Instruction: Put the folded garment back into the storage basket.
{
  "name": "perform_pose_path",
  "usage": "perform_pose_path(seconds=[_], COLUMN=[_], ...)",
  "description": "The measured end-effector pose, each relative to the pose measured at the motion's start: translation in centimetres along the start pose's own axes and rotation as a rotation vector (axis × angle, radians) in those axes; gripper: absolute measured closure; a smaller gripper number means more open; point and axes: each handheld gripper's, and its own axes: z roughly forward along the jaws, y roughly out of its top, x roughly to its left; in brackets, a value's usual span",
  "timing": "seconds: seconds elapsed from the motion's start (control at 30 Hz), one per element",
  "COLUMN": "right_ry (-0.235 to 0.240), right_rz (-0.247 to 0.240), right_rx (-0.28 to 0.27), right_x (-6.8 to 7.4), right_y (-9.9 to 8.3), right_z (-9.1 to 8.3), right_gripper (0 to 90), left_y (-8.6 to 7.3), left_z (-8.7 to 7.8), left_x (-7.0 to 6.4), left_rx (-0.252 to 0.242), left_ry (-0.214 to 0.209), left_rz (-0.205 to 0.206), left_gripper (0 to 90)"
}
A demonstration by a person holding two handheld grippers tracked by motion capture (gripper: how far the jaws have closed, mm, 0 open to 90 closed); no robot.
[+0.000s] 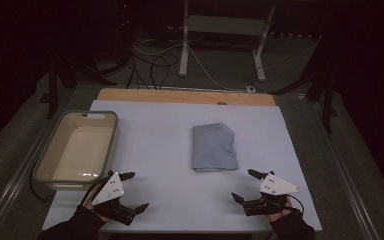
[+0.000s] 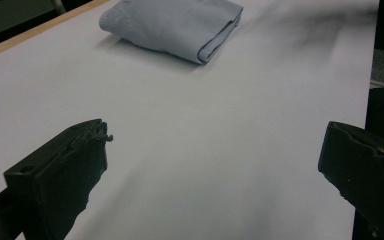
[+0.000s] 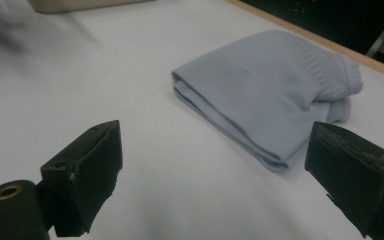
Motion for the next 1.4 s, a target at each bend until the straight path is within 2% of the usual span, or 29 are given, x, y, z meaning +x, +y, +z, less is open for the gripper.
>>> perform_pose_path(seconds=[0.13, 0.23, 0.4, 0.7, 0.83, 1.0, 1.4], right_ry=[-0.007, -0.010, -0.027, -0.050, -0.060, -0.069, -0.101], right_rz=[-0.006, -0.003, -0.013, -0.030, -0.036, -0.037, -0.038], right_rx=[0.002, -0.016, -0.028, -0.031, -0.033, -0.038, -0.036], right_x=[-0.1, -0.4, -0.8, -1.8, -2.1, -2.8, -3.8], right_y=[0.6, 1.2, 2.2, 3.8, 4.5, 5.3, 6.9], right_z=[-0.3, -0.7, -1.2, -1.4, -1.4, -1.1, 0.1], right_gripper=[8.4, 8.4, 8.4, 8.4, 8.4, 8.4, 8.4], left_y=[0.9, 1.3, 1.9, 3.4, 4.1, 4.9, 6.9], left_z=[-0.1, -0.1, 0.2, 1.0, 1.2, 1.6, 2.7], left_x=[0.2, 0.5, 0.7, 1.3, 1.9, 2.3, 3.7], left_rx=[0.015, 0.021, 0.057, 0.108, 0.128, 0.129, 0.139], left_ry=[0.000, -0.006, 0.002, 0.022, 0.020, 0.012, 0.041], left_rz=[0.022, 0.009, 0.010, 0.005, -0.010, -0.030, -0.069], left_gripper=[0.0, 0.0, 0.0, 0.0, 0.0, 0.0, 0.0])
